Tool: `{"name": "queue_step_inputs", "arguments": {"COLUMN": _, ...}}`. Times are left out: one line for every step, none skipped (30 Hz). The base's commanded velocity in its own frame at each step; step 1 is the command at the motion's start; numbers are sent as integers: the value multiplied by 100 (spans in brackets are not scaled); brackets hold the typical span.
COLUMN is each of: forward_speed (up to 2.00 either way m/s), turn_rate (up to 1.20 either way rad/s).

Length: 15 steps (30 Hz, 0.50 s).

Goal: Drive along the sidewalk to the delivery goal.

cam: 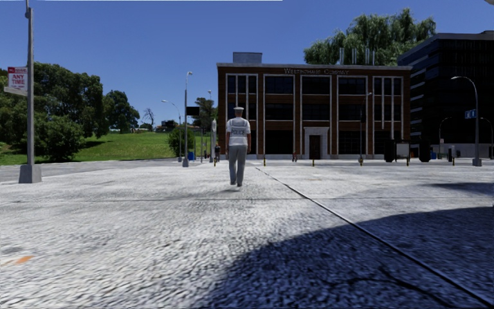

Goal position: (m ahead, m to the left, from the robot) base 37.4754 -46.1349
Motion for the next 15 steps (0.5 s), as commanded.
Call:
{"name": "queue_step_inputs", "arguments": {"forward_speed": 200, "turn_rate": -44}}
{"name": "queue_step_inputs", "arguments": {"forward_speed": 200, "turn_rate": -51}}
{"name": "queue_step_inputs", "arguments": {"forward_speed": 200, "turn_rate": -54}}
{"name": "queue_step_inputs", "arguments": {"forward_speed": 200, "turn_rate": -55}}
{"name": "queue_step_inputs", "arguments": {"forward_speed": 200, "turn_rate": -55}}
{"name": "queue_step_inputs", "arguments": {"forward_speed": 200, "turn_rate": -44}}
{"name": "queue_step_inputs", "arguments": {"forward_speed": 200, "turn_rate": -1}}
{"name": "queue_step_inputs", "arguments": {"forward_speed": 200, "turn_rate": -1}}
{"name": "queue_step_inputs", "arguments": {"forward_speed": 200, "turn_rate": 0}}
{"name": "queue_step_inputs", "arguments": {"forward_speed": 200, "turn_rate": 0}}
{"name": "queue_step_inputs", "arguments": {"forward_speed": 200, "turn_rate": 0}}
{"name": "queue_step_inputs", "arguments": {"forward_speed": 200, "turn_rate": 0}}
{"name": "queue_step_inputs", "arguments": {"forward_speed": 200, "turn_rate": 0}}
{"name": "queue_step_inputs", "arguments": {"forward_speed": 200, "turn_rate": 0}}
{"name": "queue_step_inputs", "arguments": {"forward_speed": 200, "turn_rate": 0}}
